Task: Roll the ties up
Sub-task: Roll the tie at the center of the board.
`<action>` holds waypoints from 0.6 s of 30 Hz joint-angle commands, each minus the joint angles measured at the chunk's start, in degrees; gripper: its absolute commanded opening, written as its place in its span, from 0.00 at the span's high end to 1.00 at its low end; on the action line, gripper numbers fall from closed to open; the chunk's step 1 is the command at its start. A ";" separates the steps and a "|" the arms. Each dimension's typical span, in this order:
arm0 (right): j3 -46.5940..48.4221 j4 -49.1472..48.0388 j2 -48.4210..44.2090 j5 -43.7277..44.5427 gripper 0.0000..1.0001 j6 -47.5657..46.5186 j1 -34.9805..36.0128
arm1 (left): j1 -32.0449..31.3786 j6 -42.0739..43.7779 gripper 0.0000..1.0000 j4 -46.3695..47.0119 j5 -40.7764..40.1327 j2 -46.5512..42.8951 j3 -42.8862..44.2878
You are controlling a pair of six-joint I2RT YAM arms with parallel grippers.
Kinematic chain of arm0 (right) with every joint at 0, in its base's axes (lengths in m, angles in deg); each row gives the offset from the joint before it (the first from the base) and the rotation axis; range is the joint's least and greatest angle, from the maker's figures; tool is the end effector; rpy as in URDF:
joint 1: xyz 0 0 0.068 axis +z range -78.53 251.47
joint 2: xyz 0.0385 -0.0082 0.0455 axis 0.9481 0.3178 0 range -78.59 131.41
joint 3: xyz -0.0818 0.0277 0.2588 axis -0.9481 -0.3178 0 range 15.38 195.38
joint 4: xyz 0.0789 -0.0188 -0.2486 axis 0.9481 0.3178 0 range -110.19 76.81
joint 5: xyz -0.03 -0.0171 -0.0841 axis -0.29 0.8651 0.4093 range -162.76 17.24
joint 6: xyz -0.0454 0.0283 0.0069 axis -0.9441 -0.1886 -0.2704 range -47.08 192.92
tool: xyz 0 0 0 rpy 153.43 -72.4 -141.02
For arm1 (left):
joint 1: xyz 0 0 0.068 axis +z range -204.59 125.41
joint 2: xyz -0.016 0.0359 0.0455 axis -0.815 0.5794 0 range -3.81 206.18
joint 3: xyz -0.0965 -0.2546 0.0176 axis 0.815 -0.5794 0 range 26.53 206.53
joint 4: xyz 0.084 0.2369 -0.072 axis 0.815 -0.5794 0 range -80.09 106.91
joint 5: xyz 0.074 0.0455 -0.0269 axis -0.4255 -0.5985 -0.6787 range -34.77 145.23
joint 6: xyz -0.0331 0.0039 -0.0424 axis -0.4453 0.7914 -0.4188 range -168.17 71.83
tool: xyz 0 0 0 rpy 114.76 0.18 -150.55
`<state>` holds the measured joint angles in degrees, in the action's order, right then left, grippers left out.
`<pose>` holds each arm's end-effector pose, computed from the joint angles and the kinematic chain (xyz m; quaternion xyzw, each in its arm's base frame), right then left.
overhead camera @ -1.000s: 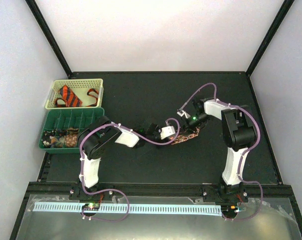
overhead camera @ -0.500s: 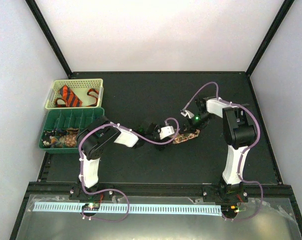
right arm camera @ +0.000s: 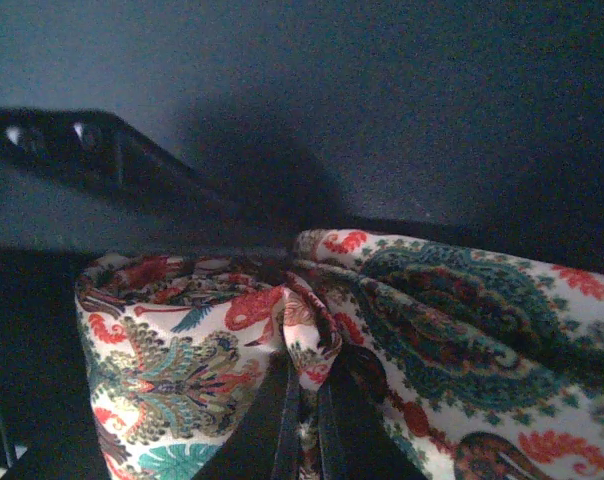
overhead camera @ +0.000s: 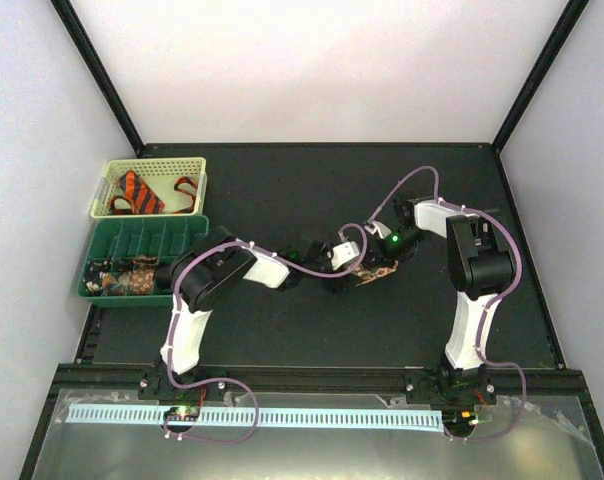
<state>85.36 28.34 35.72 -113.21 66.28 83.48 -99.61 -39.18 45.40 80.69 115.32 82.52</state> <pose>0.3286 0.0937 0.1248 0.1435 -0.9271 -0.3441 0.0396 0.2718 -0.2939 0.0922 0.4834 0.7232 -0.3256 0.3704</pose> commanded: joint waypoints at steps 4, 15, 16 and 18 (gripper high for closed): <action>-0.65 -3.15 2.27 4.23 0.94 2.02 0.71 | -0.78 1.89 0.52 -3.11 -2.98 0.03 0.09; 1.81 6.08 -1.66 -14.57 0.42 -0.20 0.52 | -0.78 10.95 0.55 -13.24 -7.01 -6.17 -8.82; 2.16 6.71 -1.56 -15.35 0.42 -0.70 1.24 | -0.79 11.07 0.55 -13.79 -7.10 -5.79 -8.53; 2.73 7.63 -1.29 -16.21 0.43 -1.19 2.52 | -0.80 11.51 0.54 -13.99 -7.46 -5.38 -8.11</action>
<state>86.50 32.98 35.78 -123.44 66.61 83.83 -100.11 -30.61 41.77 76.27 108.19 75.11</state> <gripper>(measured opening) 0.577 0.461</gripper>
